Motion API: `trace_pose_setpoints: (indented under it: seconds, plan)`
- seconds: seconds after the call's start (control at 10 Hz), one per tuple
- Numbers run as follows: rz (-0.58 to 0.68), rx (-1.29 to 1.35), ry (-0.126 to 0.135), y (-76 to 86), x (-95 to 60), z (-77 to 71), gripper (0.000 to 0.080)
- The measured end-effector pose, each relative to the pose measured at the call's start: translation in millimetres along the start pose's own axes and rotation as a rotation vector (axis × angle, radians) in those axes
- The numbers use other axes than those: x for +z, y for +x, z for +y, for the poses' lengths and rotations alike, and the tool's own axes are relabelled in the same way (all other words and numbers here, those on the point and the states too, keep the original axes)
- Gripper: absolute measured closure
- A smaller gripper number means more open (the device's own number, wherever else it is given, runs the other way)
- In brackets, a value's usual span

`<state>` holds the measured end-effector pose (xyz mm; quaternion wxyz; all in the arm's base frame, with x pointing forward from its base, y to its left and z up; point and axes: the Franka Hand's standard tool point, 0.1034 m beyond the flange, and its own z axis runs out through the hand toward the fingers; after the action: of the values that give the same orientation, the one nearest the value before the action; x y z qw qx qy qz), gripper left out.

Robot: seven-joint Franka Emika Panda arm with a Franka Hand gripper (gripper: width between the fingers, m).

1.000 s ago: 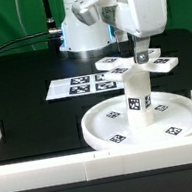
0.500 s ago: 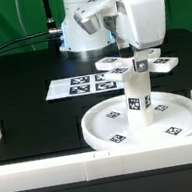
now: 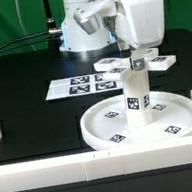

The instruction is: Assemble round table

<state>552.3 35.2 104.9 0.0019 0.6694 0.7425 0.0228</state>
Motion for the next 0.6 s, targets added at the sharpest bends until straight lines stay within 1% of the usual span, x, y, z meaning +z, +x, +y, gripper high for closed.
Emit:
trace_pose_setpoints:
  seconds: [0.2, 0.6]
  plan:
    - [0.0, 0.004, 0.0, -0.4, 0.0, 0.0, 0.0361]
    - [0.002, 0.419, 0.007, -0.1, 0.6, -1.6, 0.0361]
